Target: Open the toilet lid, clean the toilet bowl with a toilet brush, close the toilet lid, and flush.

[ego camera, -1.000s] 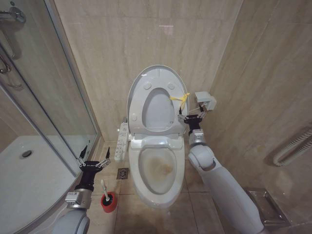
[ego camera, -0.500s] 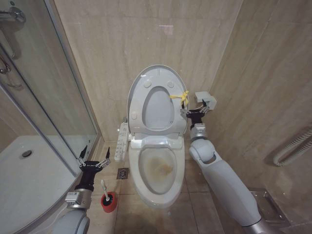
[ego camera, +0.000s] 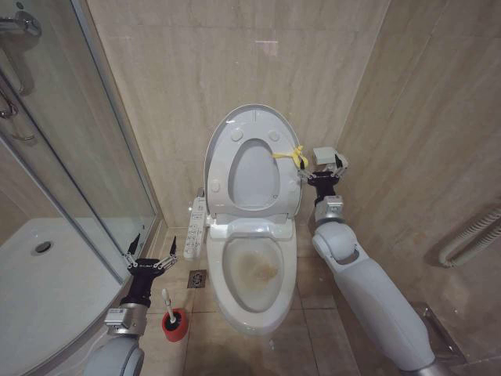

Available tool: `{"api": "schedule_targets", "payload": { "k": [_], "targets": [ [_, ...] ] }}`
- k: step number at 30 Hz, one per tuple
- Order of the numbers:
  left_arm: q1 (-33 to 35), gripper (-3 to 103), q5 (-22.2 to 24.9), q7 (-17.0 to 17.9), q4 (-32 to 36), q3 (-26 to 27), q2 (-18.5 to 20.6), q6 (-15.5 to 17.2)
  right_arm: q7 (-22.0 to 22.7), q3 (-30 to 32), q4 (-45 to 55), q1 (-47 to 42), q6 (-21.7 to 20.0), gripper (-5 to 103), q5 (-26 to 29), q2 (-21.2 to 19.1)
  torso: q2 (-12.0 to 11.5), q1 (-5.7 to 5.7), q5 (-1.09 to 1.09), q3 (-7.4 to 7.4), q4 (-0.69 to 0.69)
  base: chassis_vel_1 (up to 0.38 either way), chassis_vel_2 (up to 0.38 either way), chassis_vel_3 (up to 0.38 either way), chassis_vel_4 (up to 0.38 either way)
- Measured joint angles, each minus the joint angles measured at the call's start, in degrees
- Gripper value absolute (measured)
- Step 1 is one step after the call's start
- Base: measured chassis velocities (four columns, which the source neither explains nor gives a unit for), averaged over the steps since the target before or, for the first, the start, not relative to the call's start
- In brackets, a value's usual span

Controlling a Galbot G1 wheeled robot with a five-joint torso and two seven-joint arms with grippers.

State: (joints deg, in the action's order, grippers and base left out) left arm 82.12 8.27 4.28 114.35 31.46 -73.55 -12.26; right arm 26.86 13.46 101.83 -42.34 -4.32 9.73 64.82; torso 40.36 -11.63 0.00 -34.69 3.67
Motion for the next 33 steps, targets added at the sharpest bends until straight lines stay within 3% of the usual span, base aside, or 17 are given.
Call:
{"api": "schedule_targets", "payload": {
  "k": [21,33],
  "targets": [
    [0.0,100,0.0,0.01,0.0,0.0,0.0,0.0,0.25,3.64,8.35,-10.66,-0.76,100,1.97,-1.39,0.0,0.0,-0.01,0.0,0.01,0.0,0.0,0.0,0.0],
    [0.0,100,0.0,-0.01,0.0,0.0,0.0,0.0,1.09,5.98,10.18,-24.05,1.79,100,-1.56,2.15,0.0,0.0,-0.01,0.0,0.0,0.0,0.0,0.0,0.0]
  ]
}}
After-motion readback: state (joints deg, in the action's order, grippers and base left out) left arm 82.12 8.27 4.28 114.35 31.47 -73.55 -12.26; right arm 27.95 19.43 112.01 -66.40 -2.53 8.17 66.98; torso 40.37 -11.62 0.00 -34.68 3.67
